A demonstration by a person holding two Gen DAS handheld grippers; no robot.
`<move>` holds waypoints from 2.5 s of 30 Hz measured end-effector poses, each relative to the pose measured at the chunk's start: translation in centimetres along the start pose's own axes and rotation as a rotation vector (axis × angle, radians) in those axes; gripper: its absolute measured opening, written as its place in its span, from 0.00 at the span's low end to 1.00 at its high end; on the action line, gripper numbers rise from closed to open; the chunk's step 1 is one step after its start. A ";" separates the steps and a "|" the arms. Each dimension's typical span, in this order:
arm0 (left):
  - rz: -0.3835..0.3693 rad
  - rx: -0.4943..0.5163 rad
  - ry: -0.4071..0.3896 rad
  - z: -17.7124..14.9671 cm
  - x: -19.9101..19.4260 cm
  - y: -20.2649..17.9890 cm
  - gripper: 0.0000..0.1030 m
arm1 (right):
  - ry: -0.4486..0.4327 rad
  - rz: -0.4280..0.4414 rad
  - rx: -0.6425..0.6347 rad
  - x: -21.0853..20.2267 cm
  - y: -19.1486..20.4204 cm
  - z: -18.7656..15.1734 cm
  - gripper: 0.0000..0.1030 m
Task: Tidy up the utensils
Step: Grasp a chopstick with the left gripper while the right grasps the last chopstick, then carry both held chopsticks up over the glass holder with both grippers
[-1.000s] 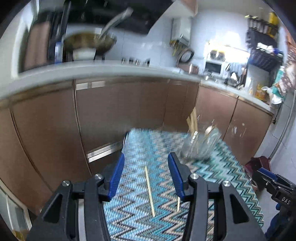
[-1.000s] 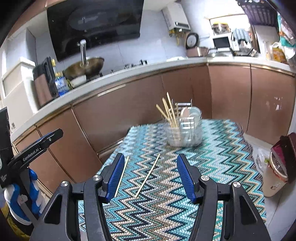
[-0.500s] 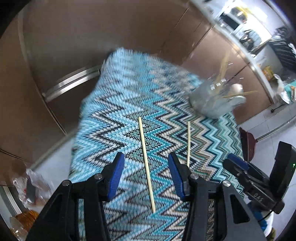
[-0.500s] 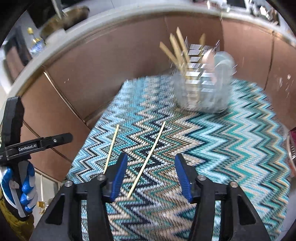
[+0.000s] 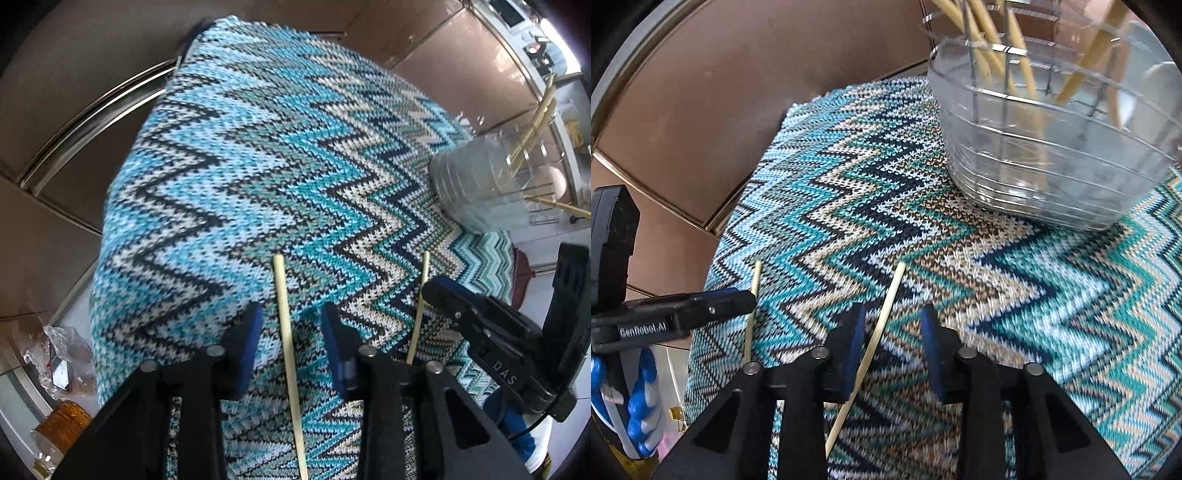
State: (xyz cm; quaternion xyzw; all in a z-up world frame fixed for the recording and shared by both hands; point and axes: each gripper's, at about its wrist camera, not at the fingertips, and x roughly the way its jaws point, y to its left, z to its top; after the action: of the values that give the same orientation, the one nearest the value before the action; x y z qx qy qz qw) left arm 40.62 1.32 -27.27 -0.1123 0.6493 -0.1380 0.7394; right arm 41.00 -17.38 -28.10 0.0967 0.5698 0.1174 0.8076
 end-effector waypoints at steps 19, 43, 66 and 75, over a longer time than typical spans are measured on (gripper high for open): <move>0.043 -0.071 -0.093 -1.0 -0.4 0.1 0.04 | 0.030 0.019 -0.067 0.0 1.4 -0.4 0.05; -0.011 0.085 -0.631 -14.7 -19.9 -6.8 0.04 | -0.447 0.035 -0.184 -21.1 3.5 -11.8 0.05; -0.144 0.213 -0.939 3.4 -23.5 -21.5 0.04 | -1.029 0.112 -0.180 -29.0 -2.4 6.5 0.05; -0.116 0.186 -0.922 7.6 -16.0 -21.5 0.04 | -1.062 0.069 -0.164 -23.0 -5.1 9.0 0.05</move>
State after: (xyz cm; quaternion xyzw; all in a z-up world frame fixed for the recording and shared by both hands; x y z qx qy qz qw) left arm 45.04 -13.34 -3.97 -0.1311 0.2307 -0.1726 0.9486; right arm 42.44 -29.30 -5.93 0.0977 0.0686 0.1229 0.9852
